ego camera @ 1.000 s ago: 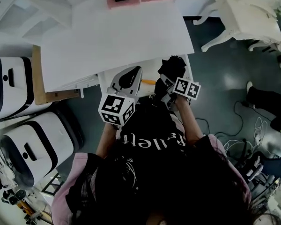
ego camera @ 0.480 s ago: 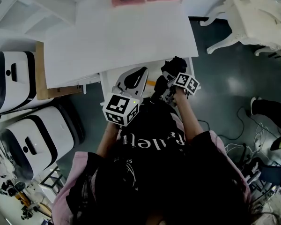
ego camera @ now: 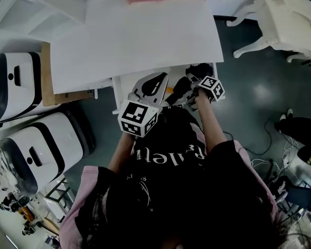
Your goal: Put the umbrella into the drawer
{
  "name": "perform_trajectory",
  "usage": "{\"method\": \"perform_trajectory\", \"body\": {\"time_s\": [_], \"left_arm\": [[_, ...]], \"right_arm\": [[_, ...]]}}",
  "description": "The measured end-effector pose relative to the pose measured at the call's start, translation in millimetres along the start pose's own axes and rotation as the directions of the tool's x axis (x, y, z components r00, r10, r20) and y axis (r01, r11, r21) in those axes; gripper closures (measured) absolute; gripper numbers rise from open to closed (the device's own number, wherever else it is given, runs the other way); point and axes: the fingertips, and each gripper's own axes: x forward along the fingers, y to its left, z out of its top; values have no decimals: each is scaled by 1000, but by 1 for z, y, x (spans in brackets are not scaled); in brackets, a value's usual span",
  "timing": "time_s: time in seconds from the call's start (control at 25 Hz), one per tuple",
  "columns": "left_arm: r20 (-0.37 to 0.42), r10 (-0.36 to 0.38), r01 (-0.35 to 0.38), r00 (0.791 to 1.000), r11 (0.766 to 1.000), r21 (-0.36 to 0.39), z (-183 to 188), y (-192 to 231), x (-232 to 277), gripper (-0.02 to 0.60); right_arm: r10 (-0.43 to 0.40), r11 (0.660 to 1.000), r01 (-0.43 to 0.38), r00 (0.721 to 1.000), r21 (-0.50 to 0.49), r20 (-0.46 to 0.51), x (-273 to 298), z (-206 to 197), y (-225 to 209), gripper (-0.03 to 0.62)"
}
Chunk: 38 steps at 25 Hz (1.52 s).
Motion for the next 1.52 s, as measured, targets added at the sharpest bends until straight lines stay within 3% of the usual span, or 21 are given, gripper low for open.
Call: {"method": "perform_trajectory", "body": {"time_s": [0.12,0.48,1.04,1.36,1.52], "left_arm": [[-14,14,-15,1000,1000,-6,-3,3,-1,565],[-39,59,-60,997,998,-19,-9,16,-7,565],[-72,91,-94,993,995,-44,-20,28,-23,566],[-59,70,-73,996,996,-45,-22,24,-31,565],[-47,63,-65,997,997,-43,-22,24,-35,565]], "right_arm": [[-23,999,23,1000,29,3,8,7,-5,321],[-98,990,95,995,-108,-18,35,18,-21,321],[-149,979,131,982,-158,-111,62,2,-33,321],[-179,944,156,982,-290,-57,45,9,-18,318],[-156,926,131,987,-355,-43,27,10,-2,318]]}}
